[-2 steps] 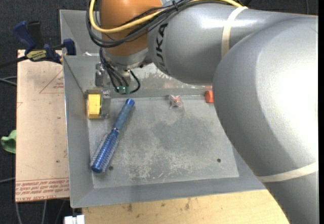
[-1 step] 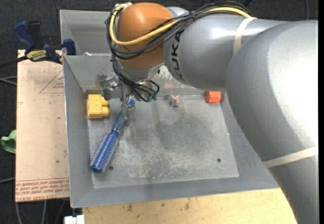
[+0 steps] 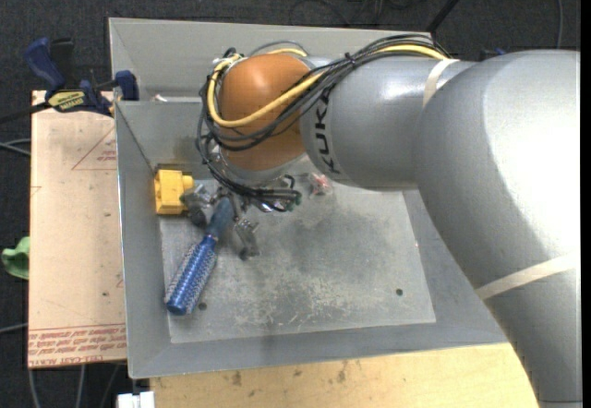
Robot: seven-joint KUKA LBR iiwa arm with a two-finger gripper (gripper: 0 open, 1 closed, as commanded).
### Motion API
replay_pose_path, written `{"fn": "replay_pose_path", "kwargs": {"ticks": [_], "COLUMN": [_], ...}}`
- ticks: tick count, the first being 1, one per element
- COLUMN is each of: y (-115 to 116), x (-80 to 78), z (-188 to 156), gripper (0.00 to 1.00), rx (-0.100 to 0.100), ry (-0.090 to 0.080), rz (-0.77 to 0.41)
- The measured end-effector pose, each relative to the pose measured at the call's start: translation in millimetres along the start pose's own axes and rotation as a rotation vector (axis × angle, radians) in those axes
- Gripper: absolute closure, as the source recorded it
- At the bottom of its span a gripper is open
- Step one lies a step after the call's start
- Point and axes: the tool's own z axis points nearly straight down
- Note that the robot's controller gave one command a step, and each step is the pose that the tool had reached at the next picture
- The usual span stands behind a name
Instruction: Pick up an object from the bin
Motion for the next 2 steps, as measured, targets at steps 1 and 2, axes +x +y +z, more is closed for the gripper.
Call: {"fn": "replay_pose_path", "kwargs": {"ticks": [1,2], "y": [0,-14], "x": [-2.0,-1.9], "z": [-2,-160], "gripper": [1.0,1.0], "rx": [0.001,0.008], "ry": [-0.007,-0.014], "rz": [0.0,-0.026]}}
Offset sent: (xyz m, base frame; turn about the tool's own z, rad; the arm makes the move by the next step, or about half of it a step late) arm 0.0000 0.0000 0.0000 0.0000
